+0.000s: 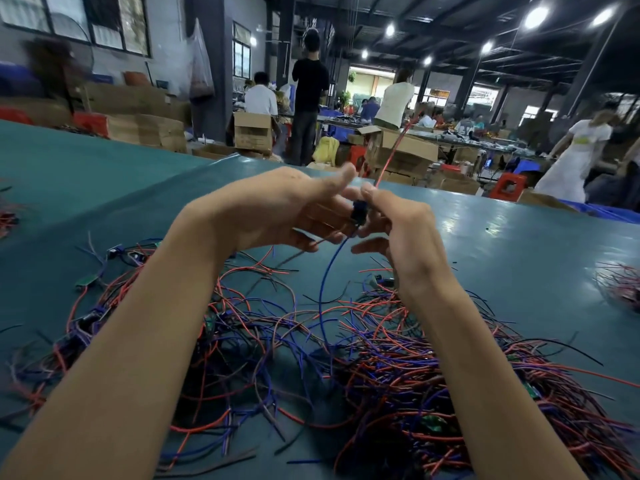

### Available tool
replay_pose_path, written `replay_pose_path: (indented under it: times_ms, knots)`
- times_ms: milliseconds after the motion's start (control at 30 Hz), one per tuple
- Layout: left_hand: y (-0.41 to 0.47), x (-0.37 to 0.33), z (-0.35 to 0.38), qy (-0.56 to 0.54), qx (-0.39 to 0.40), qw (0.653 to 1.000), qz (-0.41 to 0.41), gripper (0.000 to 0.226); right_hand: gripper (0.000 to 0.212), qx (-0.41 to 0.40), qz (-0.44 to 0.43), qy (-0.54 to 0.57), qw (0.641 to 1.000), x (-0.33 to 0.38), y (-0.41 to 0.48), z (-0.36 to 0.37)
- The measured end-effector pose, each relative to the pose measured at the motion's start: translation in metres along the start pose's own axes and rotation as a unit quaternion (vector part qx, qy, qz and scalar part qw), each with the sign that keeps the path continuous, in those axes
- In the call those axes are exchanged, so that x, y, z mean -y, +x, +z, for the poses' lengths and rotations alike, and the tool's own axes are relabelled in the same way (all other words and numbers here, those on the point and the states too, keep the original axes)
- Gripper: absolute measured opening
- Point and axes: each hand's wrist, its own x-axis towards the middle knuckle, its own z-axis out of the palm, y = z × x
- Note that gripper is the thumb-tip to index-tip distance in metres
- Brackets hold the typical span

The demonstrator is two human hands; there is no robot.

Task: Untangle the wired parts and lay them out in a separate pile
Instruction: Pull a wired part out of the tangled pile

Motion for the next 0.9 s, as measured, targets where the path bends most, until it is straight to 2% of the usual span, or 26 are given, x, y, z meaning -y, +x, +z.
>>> replay_pose_path:
  times_ms: [100,167,267,400,533,733,800,900]
  knots:
    - [-0.002,-0.006,0.013,0.041,0.006,0.999,0.034,0.048,0.035,0.026,0.024,0.026,0.999,-0.003,0.002,-0.003]
    - [0.001,-0.007,0.019,0.051,-0.032,0.997,0.038,0.044,0.035,0.043,0.038,0.035,0.998,-0.004,0.003,-0.006]
    - [0.005,-0.006,0.024,0.029,-0.084,0.995,0.054,0.026,0.04,0.06,0.067,0.038,0.995,-0.003,0.007,-0.009]
    - [0.01,-0.005,0.026,-0.04,-0.164,0.983,0.067,0.036,0.054,0.057,0.108,0.055,0.991,-0.001,0.006,-0.011]
    - [0.014,-0.001,0.022,-0.04,-0.229,0.97,0.068,0.043,0.046,0.128,0.103,0.012,0.986,0.001,0.003,-0.01]
    - [0.02,0.004,0.023,0.029,-0.237,0.967,0.089,0.048,0.04,0.172,0.141,0.071,0.972,-0.001,-0.001,0.001]
    - [0.022,0.006,0.024,0.005,-0.216,0.972,0.09,0.051,0.037,0.181,0.161,0.115,0.963,-0.003,-0.002,0.006]
    - [0.024,0.007,0.029,-0.08,-0.178,0.977,0.083,0.038,0.027,0.186,0.189,0.226,0.937,-0.004,-0.003,0.015]
